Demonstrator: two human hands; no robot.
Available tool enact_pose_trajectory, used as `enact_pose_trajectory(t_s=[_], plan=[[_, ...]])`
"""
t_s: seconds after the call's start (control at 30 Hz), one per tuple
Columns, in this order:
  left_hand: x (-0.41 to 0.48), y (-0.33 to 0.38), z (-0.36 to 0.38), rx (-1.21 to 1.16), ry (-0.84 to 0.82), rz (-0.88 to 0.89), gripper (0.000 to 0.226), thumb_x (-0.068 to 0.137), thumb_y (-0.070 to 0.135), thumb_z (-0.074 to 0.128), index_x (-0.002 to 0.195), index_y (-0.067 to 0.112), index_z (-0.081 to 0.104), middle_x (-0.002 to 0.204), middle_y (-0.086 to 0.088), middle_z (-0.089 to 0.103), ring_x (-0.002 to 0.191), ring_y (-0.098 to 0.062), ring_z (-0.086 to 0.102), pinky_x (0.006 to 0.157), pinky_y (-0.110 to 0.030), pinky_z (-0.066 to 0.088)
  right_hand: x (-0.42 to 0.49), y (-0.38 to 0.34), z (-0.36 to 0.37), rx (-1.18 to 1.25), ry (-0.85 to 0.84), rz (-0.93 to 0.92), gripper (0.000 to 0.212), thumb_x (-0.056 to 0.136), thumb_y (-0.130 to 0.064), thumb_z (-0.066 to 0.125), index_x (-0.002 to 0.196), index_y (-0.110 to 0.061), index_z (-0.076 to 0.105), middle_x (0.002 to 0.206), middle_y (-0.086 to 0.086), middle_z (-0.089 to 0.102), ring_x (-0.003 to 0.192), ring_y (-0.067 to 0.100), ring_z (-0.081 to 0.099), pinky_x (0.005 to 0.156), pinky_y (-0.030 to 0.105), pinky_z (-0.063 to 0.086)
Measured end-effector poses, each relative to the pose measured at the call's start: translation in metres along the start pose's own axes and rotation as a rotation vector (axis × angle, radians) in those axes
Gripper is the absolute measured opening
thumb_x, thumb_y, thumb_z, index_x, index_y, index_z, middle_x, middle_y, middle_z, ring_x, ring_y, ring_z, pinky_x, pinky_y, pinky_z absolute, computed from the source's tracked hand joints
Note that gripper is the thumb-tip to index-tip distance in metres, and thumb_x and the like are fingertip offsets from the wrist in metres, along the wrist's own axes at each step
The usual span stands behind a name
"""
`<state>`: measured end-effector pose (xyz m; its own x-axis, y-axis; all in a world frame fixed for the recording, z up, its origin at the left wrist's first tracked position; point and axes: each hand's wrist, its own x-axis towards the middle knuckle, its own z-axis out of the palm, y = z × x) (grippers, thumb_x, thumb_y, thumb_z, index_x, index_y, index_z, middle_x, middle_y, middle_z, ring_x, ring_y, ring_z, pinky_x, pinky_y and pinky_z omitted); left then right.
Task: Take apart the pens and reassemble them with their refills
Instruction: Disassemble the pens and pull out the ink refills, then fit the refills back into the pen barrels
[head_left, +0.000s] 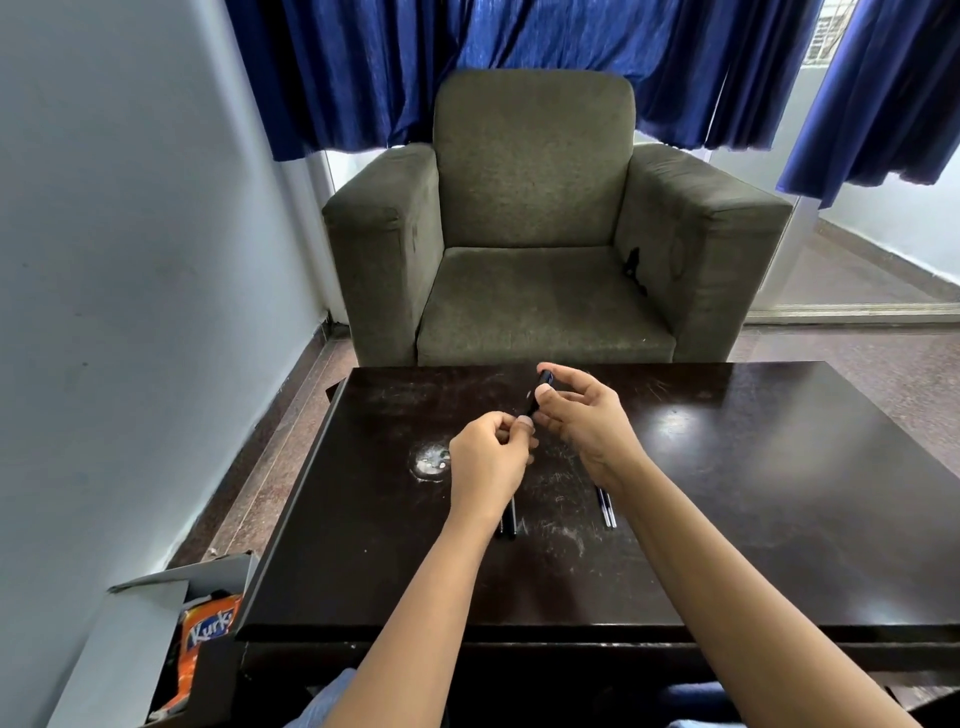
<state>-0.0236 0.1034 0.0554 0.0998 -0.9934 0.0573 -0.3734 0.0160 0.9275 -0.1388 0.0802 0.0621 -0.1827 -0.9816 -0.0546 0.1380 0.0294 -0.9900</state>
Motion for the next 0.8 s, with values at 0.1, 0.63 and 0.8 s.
enact_pose_trajectory(t_s=[0.1, 0.63, 0.8], plan=[[0.003, 0.004, 0.000, -0.250, -0.024, -0.161, 0.017, 0.094, 0.025, 0.057, 0.088, 0.014, 0.069, 0.079, 0.000, 0.074, 0.068, -0.006, 0.068, 0.065, -0.023, 0.053, 0.000, -0.004, 0.000, 0.056, -0.014, 0.014, 0.032, 0.091, -0.009, 0.062, 0.121, -0.017, 0.059, 0.091, 0.008, 0.066, 0.080, 0.015, 0.064, 0.084, 0.031, 0.056], [0.009, 0.002, -0.004, -0.551, -0.032, -0.418, 0.011, 0.092, 0.022, 0.061, 0.095, 0.012, 0.066, 0.082, 0.002, 0.067, 0.069, -0.006, 0.060, 0.046, -0.012, 0.045, -0.028, 0.019, 0.018, -0.731, -0.061, -0.024, 0.019, 0.074, -0.021, 0.074, 0.084, -0.007, 0.068, 0.068, -0.005, 0.064, 0.059, 0.006, 0.061, 0.056, 0.015, 0.051], [0.013, -0.005, -0.001, -0.303, 0.014, -0.407, 0.045, 0.091, 0.042, 0.057, 0.126, 0.014, 0.057, 0.123, -0.002, 0.061, 0.109, -0.017, 0.058, 0.088, -0.030, 0.048, -0.017, 0.032, 0.004, -0.848, 0.010, 0.122, 0.016, 0.072, -0.016, 0.071, 0.069, -0.003, 0.063, 0.070, 0.011, 0.068, 0.061, 0.024, 0.064, 0.063, 0.034, 0.056]])
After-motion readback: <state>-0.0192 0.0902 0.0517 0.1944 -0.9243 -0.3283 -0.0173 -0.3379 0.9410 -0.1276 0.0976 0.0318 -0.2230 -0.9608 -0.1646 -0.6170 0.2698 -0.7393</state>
